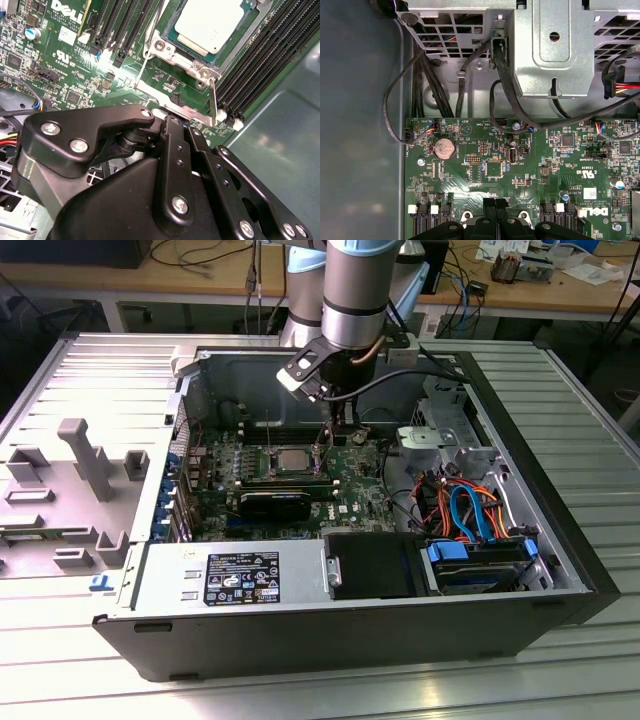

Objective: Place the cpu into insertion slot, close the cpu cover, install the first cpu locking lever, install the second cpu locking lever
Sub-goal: 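Close the cpu cover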

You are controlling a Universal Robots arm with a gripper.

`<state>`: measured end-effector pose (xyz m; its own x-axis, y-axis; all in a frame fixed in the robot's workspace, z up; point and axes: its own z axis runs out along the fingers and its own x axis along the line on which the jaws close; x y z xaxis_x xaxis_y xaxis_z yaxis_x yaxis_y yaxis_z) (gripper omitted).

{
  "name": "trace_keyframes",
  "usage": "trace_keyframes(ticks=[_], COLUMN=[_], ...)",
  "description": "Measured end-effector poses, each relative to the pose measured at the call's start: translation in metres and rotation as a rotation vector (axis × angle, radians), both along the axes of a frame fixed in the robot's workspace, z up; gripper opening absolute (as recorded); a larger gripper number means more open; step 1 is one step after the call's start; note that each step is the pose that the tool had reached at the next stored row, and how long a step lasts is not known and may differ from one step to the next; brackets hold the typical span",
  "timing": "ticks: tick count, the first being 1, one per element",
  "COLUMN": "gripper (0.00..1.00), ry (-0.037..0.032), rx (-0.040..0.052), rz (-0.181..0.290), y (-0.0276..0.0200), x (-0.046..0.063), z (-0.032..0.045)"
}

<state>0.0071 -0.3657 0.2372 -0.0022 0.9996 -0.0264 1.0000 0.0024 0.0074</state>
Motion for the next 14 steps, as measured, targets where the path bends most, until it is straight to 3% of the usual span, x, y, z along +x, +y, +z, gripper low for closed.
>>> trace_keyframes(ticks=[14], gripper=[0.11], ry=[0.0007], rx=[0.0], rz=[0.0], y=[-0.0001], x=[-0.0037], z=[-0.0001])
